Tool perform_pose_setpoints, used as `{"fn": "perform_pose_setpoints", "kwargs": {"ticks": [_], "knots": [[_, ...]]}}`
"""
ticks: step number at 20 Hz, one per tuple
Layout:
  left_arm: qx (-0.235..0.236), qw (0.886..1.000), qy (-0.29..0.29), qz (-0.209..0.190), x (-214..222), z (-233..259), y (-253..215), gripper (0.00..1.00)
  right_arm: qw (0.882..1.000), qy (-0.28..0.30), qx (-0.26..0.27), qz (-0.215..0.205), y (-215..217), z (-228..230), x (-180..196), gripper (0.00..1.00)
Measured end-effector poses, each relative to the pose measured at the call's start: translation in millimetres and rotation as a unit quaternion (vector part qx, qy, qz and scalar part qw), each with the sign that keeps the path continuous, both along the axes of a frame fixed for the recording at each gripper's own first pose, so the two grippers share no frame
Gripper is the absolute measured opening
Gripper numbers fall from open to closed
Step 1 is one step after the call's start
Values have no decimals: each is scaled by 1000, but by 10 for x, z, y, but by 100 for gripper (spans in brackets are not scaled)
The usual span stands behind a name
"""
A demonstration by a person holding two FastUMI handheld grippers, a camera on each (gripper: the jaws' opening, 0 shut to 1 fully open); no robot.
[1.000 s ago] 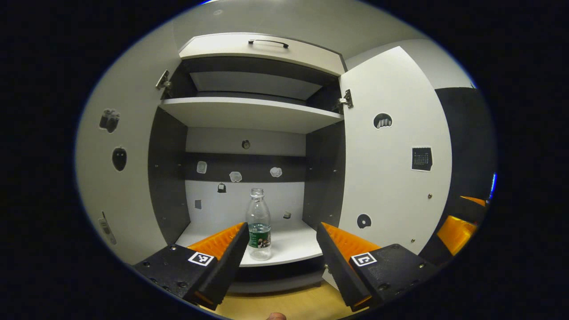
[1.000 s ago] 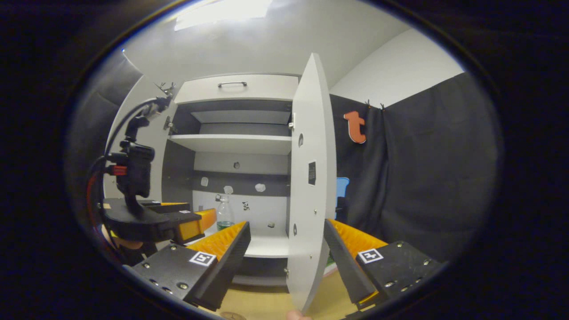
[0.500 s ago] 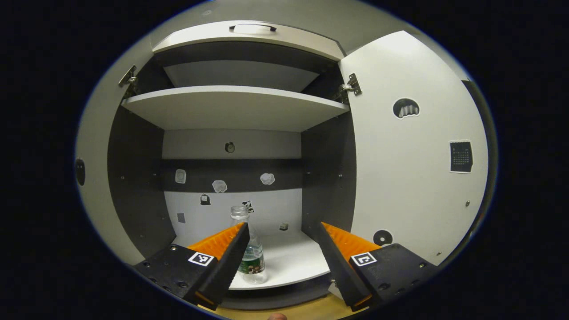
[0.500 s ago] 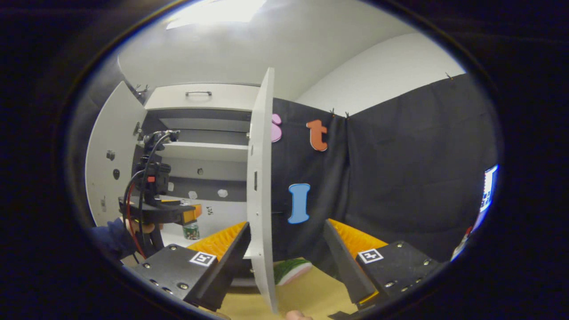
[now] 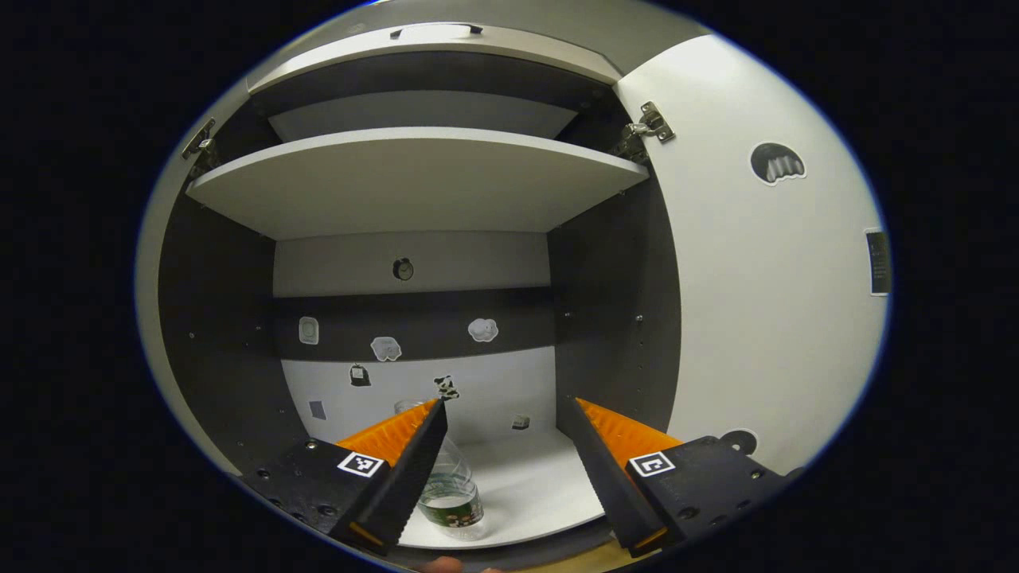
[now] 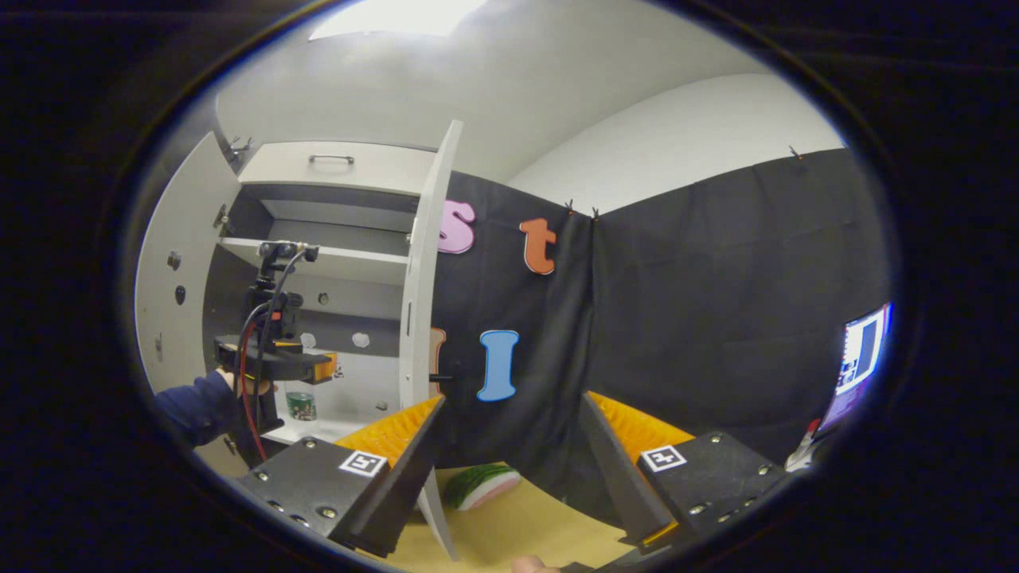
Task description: Grasp the bottle in the cabinet with the left hand and place it on the coaster, then close the right door with the right hand and the left door with the left hand.
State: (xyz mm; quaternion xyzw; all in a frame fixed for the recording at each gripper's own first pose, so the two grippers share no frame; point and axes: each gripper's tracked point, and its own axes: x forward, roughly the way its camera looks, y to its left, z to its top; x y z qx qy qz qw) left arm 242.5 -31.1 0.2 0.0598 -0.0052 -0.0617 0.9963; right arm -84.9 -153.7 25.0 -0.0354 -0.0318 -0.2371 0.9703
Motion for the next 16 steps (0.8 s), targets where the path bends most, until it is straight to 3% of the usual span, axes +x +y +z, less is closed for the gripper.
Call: {"fn": "perform_pose_setpoints", "kwargs": {"ticks": [6,12,16], "knots": [[5,999,-7,31,266,-11,151,94,1000,7,-2,-26,-241,-52,-92,100],[-7,1000,-12,11,178,49,6,94,999,11,15,-35,-343,-138,-98,100],[-2,998,-56,5,-27,448,-20,94,999,15,15,-25,-311,-180,-27,97]]}}
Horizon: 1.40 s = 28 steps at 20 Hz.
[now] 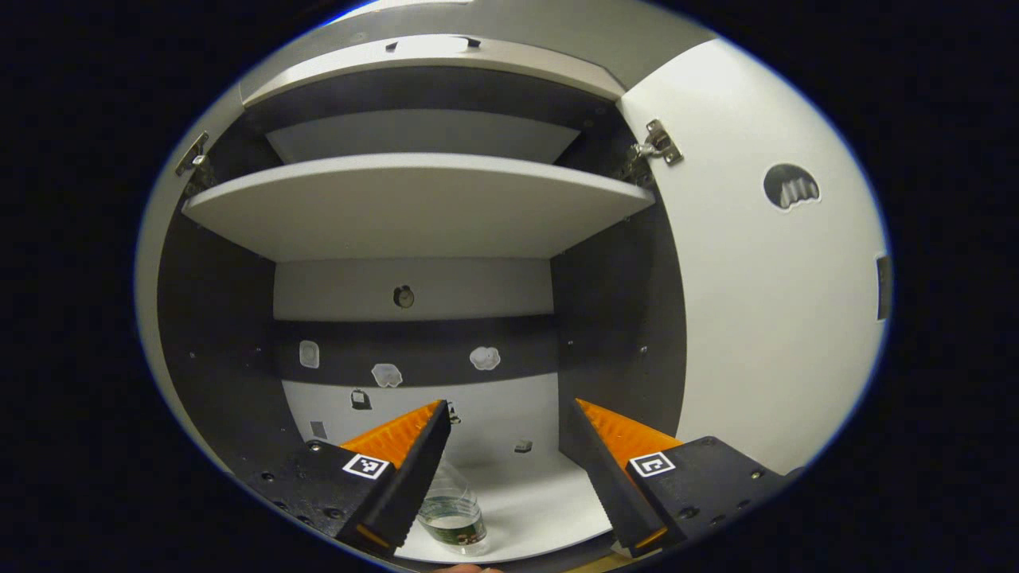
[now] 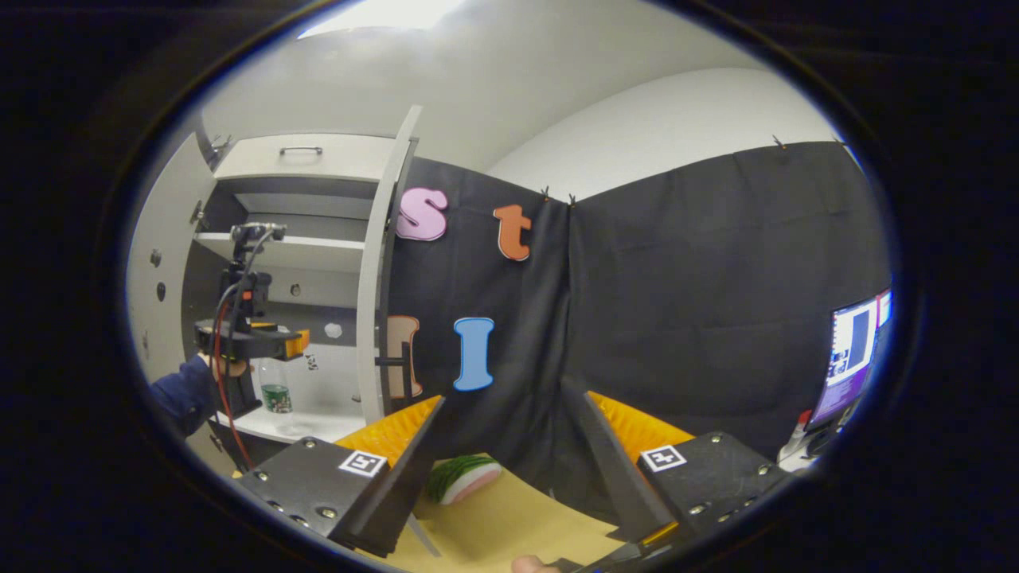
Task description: Grasp the bottle in the cabinet with the left hand and place it on the coaster, then close the right door with the right hand and the left door with the left hand.
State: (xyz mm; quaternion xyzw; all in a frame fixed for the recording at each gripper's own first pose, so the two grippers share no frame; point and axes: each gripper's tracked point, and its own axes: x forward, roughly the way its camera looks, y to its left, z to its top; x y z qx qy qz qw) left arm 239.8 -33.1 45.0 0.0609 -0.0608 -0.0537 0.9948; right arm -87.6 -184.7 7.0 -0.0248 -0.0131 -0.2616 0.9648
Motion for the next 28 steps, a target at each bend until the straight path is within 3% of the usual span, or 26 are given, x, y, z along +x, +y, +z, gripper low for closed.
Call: {"fn": "perform_pose_setpoints", "kwargs": {"ticks": [6,13,15,16,18,28], "knots": [[8,999,16,51,0,-73,417,97,1000,10,4,22,122,-109,84,100],[3,994,63,85,213,-454,657,95,1000,7,18,7,-23,-131,-27,100],[0,993,76,91,258,-559,696,75,1000,4,22,1,-66,-122,-62,100],[-4,992,88,88,261,-630,691,60,1000,2,23,-1,-83,-117,-86,97],[-13,994,75,81,319,-571,692,44,1000,-2,24,-1,-101,-93,-108,100],[-58,994,90,6,-466,-537,616,38,998,-7,17,52,58,-14,142,97]]}}
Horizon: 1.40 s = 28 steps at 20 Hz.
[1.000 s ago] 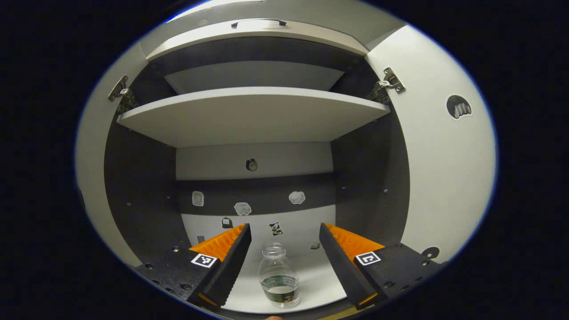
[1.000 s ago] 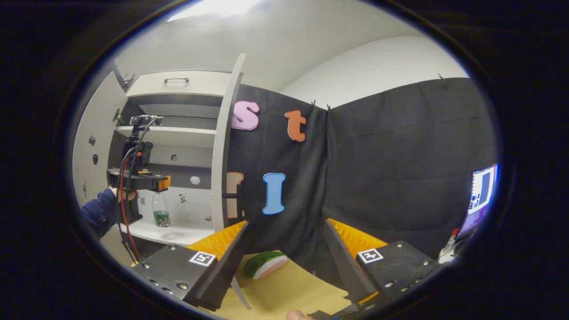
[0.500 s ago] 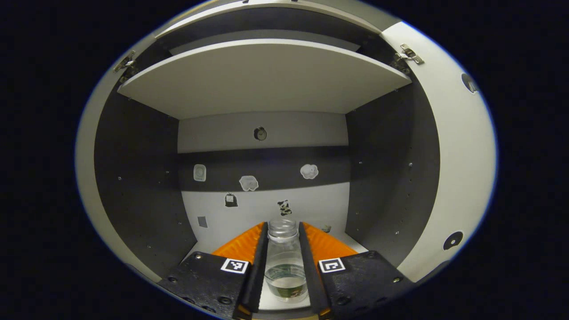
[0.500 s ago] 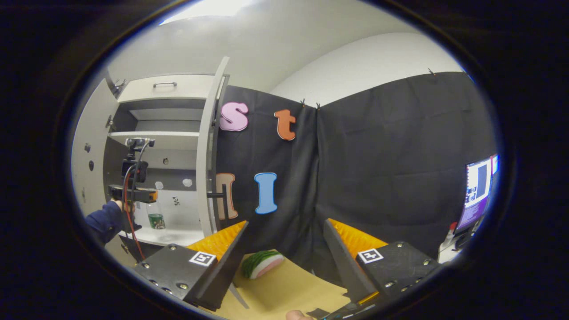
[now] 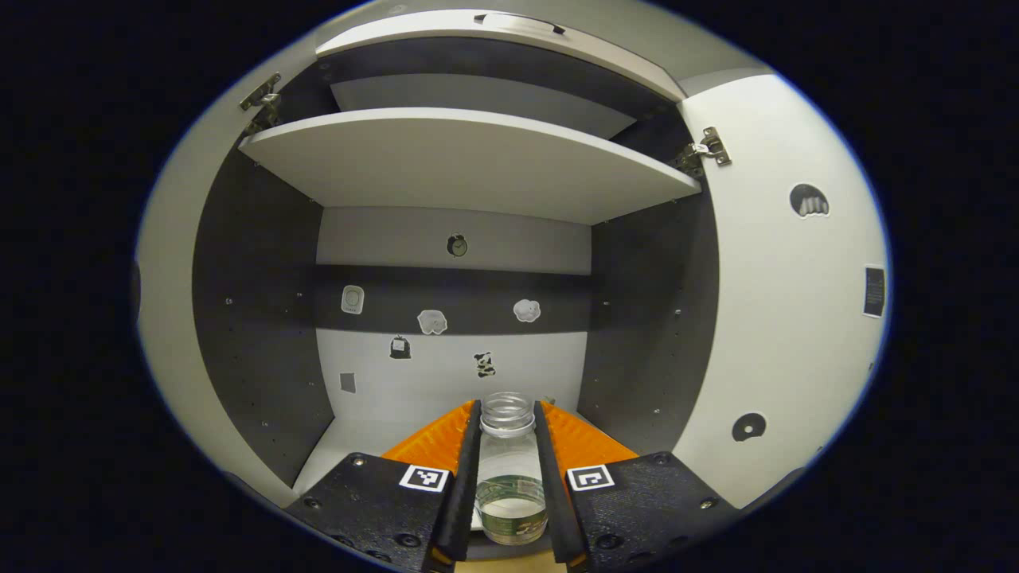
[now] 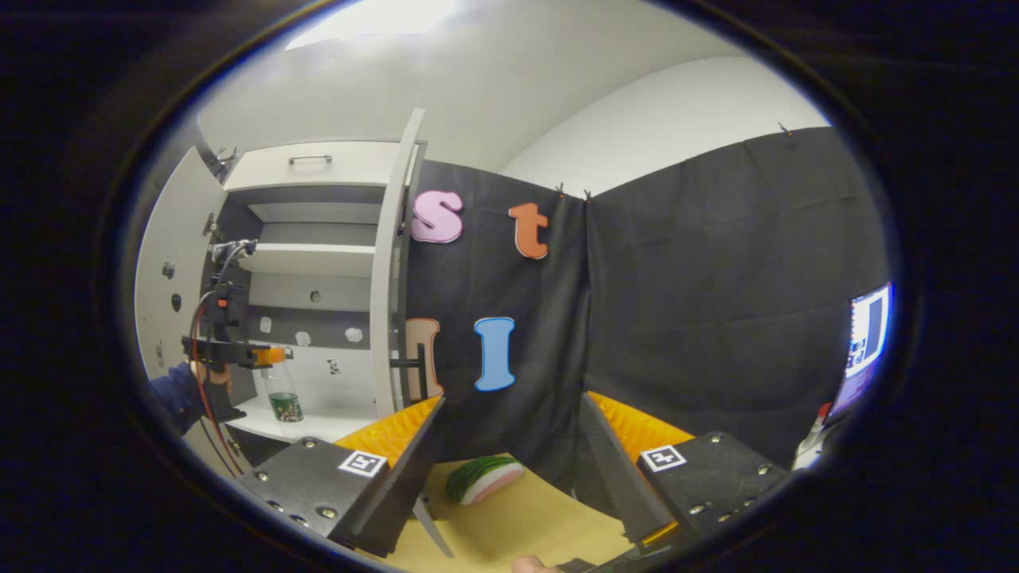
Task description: Grasp the bottle in the cabinet with the left hand and place it on the coaster, then close the right door with the right hand and the left door with the left hand.
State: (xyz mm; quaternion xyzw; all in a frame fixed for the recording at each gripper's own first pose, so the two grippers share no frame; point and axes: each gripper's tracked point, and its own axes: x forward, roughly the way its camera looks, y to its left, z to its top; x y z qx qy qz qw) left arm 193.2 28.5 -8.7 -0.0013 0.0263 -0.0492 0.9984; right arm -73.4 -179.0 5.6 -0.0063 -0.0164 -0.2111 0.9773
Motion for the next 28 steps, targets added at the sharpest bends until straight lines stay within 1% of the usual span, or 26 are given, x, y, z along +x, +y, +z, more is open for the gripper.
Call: {"fn": "perform_pose_setpoints", "kwargs": {"ticks": [1,2,4,5,6,9,10,11,13,17,18,22,23,24,25,28], "knots": [[-4,1000,4,-6,-106,-43,-3,40,1000,1,0,9,22,8,48,97],[-7,1000,10,-8,-218,-106,8,40,1000,0,1,18,45,12,96,100],[-8,1000,24,-4,-438,-273,59,40,999,-1,2,33,75,34,168,100],[-9,1000,29,-5,-540,-379,64,38,999,-2,0,39,84,58,196,100],[-11,999,35,-5,-623,-478,69,40,999,-4,-1,44,95,73,218,100],[-16,998,65,1,-884,-884,85,40,998,-7,-6,56,113,108,246,100],[-20,997,73,2,-966,-1024,83,43,998,-7,-8,59,113,104,243,100],[-22,997,79,1,-1034,-1159,72,40,998,-6,-10,61,107,111,242,100],[-24,995,92,0,-1145,-1434,54,40,998,-5,-8,66,97,127,241,100],[-20,992,122,-9,-1342,-1971,10,41,998,-9,-11,67,45,176,180,100],[-21,992,126,-13,-1383,-2085,-12,41,998,-9,-12,67,36,175,169,97],[-27,987,154,-29,-1499,-2516,-91,40,998,-9,-14,64,-1,206,119,97],[-26,986,160,-31,-1518,-2613,-100,43,998,-9,-16,62,-13,212,104,97],[-25,985,167,-33,-1537,-2702,-109,41,998,-9,-18,61,-21,215,95,97],[-25,984,172,-34,-1554,-2796,-121,41,998,-9,-19,60,-25,223,91,100],[-34,981,190,-37,-1598,-3031,-158,41,998,-9,-24,57,-47,245,67,100]]}}
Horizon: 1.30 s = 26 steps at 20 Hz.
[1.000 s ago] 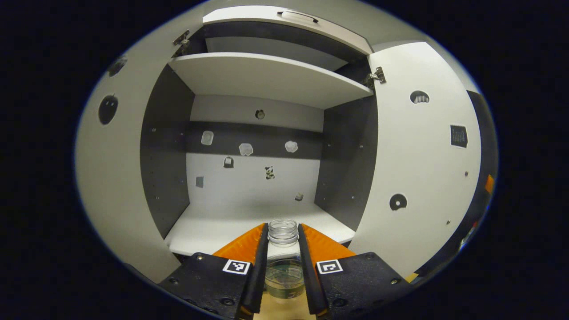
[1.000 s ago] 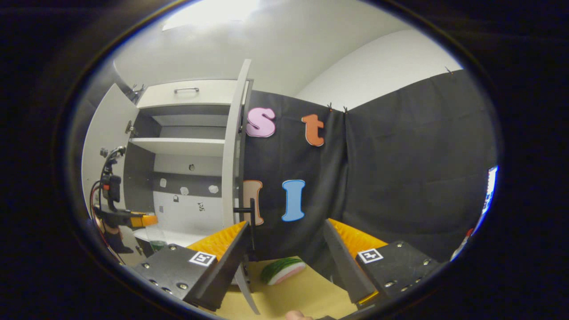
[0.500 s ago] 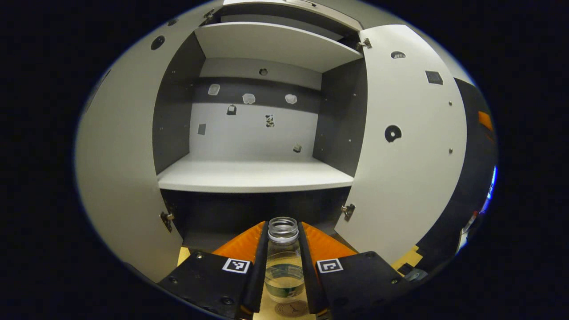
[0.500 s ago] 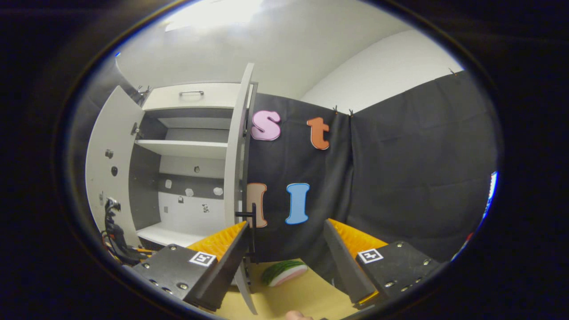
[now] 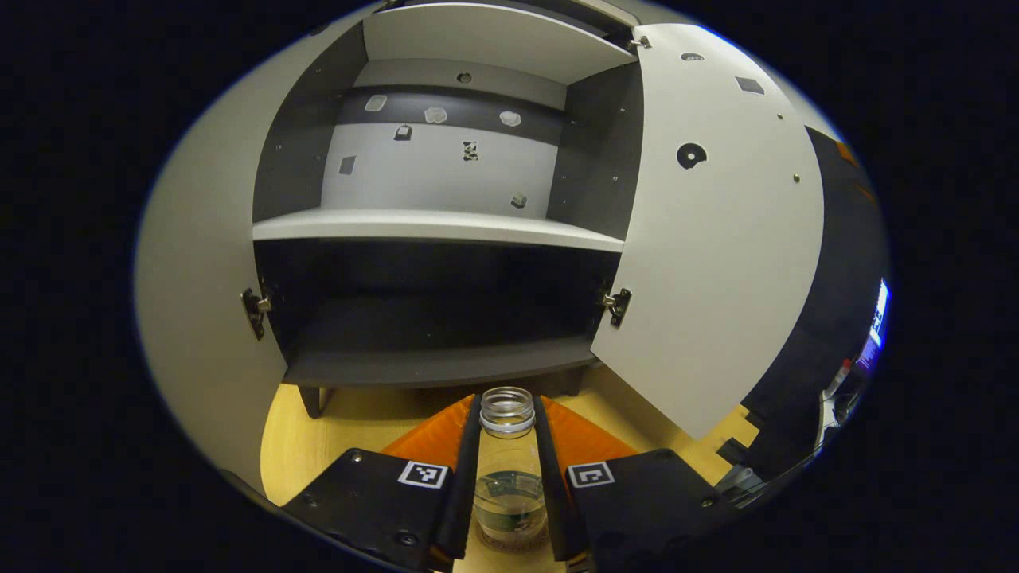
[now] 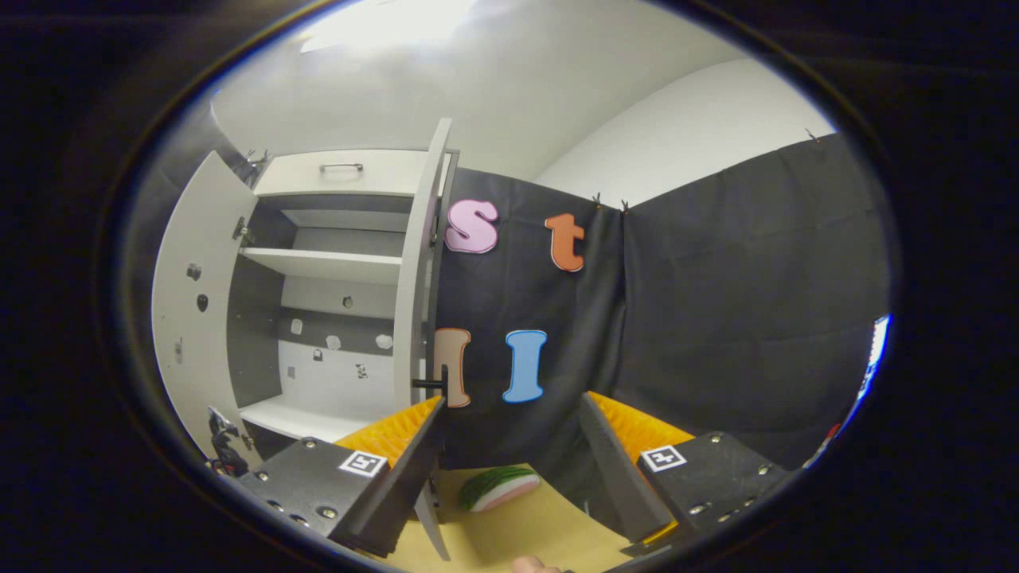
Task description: Grasp the bottle in the cabinet with the left hand and place it on the coaster, then close the right door with the right hand and the left door with the left hand.
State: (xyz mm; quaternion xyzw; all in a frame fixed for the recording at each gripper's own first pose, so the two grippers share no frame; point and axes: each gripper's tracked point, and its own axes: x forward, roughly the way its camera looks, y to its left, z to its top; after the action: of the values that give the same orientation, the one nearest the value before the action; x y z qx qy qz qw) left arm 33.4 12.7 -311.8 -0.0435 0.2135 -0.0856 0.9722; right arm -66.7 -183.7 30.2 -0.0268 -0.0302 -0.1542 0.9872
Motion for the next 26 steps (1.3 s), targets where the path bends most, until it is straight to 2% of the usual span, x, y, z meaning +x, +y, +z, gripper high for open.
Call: {"fn": "perform_pose_setpoints", "kwargs": {"ticks": [4,5,6,7,8,9,12,13,16,20,22,26], "knots": [[0,1000,6,3,-43,-174,-19,41,1000,2,-6,-5,-49,2,-12,100],[6,1000,12,4,-70,-230,-13,43,1000,3,-6,-6,-52,2,-10,100],[13,1000,16,4,-101,-279,-4,41,1000,4,-6,-6,-55,-12,-12,100],[17,1000,12,5,-135,-272,14,41,1000,5,-6,-6,-52,-13,6,97],[13,1000,-1,6,-129,-211,-2,42,1000,6,-6,-5,-48,-26,17,100],[12,1000,5,7,-150,-246,-18,42,1000,7,-6,-3,-36,-30,34,97],[3,1000,-1,11,-238,-236,-38,44,1000,8,-4,7,17,-57,92,99],[-4,1000,7,15,-282,-285,-45,46,1000,8,-4,11,41,-57,111,97],[-11,999,43,19,-451,-407,-62,70,1000,7,-5,19,93,-61,157,100],[-5,999,33,5,-534,-315,-115,71,1000,9,-3,24,118,-91,187,100],[-5,1000,27,-1,-545,-247,-130,76,1000,10,0,26,130,-99,195,97],[2,1000,12,-14,-537,-105,-190,76,1000,9,2,30,150,-105,215,97]]}}
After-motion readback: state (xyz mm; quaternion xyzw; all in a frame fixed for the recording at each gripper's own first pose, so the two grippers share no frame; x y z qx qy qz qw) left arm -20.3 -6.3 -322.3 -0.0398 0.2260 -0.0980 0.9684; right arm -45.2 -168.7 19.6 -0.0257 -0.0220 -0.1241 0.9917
